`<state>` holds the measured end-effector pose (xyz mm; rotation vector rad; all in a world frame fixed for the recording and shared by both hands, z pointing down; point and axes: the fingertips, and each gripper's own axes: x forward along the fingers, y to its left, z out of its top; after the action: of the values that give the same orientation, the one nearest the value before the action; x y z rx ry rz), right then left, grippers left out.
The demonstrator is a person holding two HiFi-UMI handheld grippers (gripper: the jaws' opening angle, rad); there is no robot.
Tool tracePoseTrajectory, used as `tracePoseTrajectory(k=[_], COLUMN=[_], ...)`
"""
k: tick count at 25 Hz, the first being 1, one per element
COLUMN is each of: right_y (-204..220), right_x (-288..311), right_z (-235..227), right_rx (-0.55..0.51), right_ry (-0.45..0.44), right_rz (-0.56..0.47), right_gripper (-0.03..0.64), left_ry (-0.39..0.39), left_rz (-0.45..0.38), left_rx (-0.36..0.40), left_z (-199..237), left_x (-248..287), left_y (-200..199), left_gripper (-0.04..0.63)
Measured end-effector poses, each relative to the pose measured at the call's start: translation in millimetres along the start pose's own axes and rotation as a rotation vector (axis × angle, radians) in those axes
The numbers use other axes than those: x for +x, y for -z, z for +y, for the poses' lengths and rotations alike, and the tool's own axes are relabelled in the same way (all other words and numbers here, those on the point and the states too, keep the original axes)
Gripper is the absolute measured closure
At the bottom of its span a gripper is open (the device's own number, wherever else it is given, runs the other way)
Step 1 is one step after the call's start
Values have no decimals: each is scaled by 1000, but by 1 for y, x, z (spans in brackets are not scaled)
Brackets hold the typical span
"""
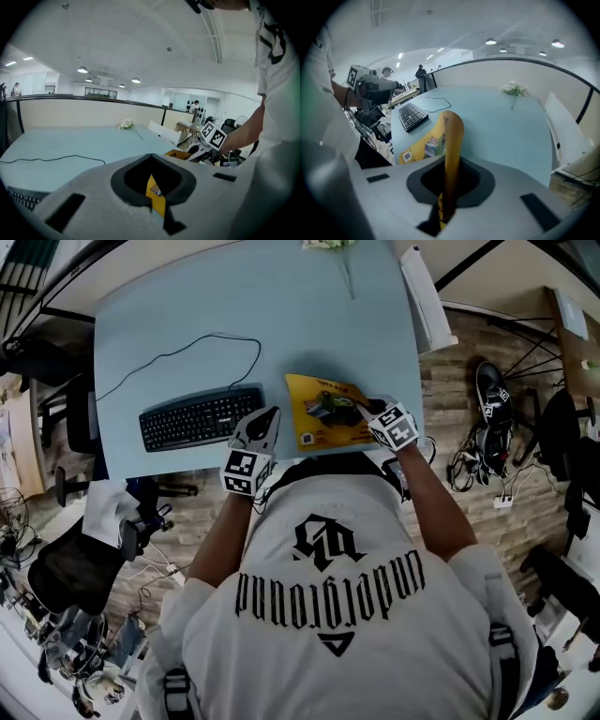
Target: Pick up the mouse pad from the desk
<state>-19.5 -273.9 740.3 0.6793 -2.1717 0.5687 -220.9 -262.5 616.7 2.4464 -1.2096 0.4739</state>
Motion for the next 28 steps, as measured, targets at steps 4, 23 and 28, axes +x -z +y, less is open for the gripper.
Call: tracePoseTrajectory(k=[4, 23, 28], right_y=[-3, -20, -31], right_x=[-15, -77, -107], right_z=[16, 79, 92], right_rx=[10, 74, 73], right_ry=[6, 81, 74], right_rz=[-33, -190, -263], right_gripper=[592, 592, 592], left_ry=[3, 60, 67], left_rz=[-37, -142, -170], left_rx=[3, 74, 83], left_z=[-4, -17, -24], left_x=[-18, -71, -75], left_y=[-7, -26, -41], left_gripper=[588, 588, 588])
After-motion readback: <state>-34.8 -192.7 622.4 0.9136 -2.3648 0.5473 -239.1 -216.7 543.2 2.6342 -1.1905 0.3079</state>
